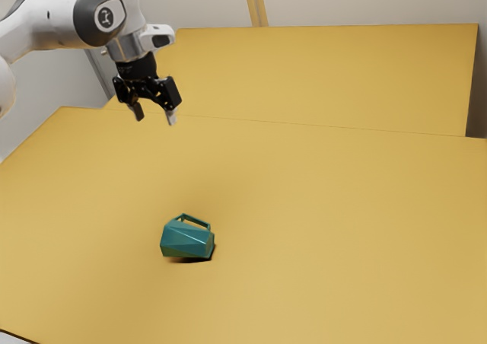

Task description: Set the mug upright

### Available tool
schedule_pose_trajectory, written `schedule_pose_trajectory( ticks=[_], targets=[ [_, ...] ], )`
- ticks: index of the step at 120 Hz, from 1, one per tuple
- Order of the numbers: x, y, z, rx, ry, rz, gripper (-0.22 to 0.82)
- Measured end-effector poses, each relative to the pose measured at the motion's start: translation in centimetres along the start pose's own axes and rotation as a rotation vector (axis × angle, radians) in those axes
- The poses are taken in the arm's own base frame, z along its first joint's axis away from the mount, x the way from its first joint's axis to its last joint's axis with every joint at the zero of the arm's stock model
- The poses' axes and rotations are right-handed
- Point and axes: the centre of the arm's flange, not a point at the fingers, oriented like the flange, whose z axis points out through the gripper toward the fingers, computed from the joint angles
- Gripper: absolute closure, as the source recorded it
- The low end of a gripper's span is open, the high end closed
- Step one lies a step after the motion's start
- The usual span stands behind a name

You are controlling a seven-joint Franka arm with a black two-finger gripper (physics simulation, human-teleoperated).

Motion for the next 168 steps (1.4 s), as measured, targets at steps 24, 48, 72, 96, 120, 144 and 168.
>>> schedule_pose_trajectory(
  ticks=[24,48,72,96,120,144,168],
  targets=[
    [-5.0,-1.5,3.9,-0.082,-0.047,-0.025,0.0],
    [-8.6,-9.5,9.0,-0.227,-0.087,-0.168,0.0],
    [-10.9,-11.3,13.9,-0.371,-0.123,-0.204,0.0],
    [-11.6,-10.9,17.7,-0.466,-0.127,-0.203,0.0],
    [-10.7,-10.8,19.7,-0.499,-0.087,-0.185,0.0],
    [-9.4,-10.8,22.1,-0.537,-0.038,-0.175,0.0],
    [-9.3,-10.3,24.1,-0.609,-0.004,-0.173,0.0]
  ],
)
